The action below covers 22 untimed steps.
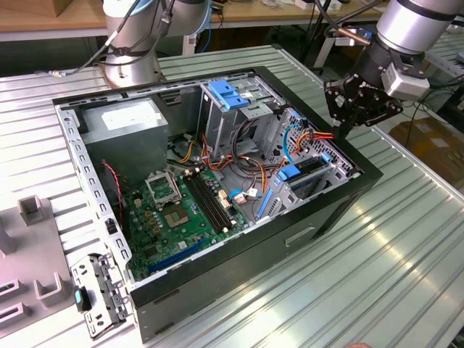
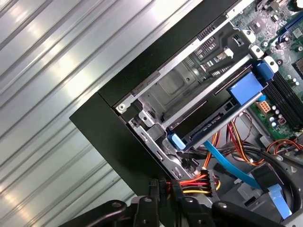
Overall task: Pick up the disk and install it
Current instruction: 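Insert the first disk wire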
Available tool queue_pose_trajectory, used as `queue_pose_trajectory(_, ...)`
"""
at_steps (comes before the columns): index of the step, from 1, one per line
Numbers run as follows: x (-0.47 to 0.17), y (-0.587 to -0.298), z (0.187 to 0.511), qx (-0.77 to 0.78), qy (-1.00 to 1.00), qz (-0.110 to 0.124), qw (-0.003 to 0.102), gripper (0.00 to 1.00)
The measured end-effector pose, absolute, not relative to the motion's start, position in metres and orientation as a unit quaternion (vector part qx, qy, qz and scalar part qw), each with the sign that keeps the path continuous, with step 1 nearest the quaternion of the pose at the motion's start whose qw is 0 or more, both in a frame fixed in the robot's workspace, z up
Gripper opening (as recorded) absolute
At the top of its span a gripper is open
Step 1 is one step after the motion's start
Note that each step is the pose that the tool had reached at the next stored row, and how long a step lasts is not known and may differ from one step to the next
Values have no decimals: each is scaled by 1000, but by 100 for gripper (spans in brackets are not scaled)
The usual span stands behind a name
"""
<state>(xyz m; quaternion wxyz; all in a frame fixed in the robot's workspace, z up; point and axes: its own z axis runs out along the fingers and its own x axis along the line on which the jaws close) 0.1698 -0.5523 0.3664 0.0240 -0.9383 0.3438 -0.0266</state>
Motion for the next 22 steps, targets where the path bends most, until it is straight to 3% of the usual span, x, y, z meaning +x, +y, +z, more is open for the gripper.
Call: queue_pose_trajectory(22,155,-553,370,-921,387,-28,23,16)
